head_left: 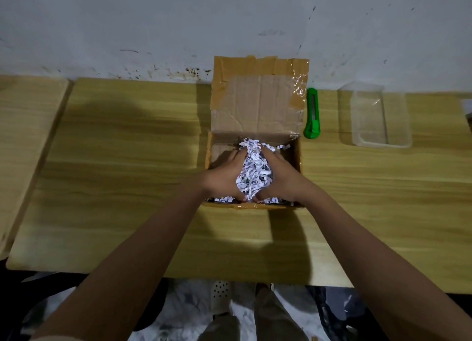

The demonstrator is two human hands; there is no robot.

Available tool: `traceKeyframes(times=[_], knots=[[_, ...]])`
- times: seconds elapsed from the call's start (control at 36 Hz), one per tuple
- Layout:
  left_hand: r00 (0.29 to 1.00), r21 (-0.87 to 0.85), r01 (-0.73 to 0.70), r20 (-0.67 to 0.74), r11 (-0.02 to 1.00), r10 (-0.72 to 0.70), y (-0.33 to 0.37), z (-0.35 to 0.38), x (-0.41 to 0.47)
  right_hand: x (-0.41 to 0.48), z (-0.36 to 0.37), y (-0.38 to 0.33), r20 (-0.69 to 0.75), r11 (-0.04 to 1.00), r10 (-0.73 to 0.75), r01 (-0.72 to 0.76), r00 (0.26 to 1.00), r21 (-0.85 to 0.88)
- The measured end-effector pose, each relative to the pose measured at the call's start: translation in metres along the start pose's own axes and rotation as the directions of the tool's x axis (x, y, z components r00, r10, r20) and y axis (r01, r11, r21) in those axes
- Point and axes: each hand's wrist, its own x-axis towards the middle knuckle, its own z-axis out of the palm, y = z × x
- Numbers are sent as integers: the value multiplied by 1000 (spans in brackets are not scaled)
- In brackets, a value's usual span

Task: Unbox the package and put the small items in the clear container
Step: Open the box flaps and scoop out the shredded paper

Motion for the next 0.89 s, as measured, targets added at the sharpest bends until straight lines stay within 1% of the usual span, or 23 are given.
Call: traceKeyframes(times=[0.14,0.25,0.44,0.64,0.89], knots=[[998,-29,-40,-51,999,38,-4,3,2,0,0,1,-25,998,-9,10,1000,57],[993,-169,-87,-92,982,72,-5,1,-1,-1,1,1,-74,985,-7,20,997,172],[993,-292,-114,-76,949,95,-10,-1,-3,-5,0,-1,-69,973,14,2,997,233],[986,-327,-155,-116,932,123,-4,-10,-11,-12,-9,-14,-108,975,-18,41,994,217],[983,-292,-179,-86,940,160,26,-30,-26,-37,-32,-36,-164,973,-43,79,985,219]])
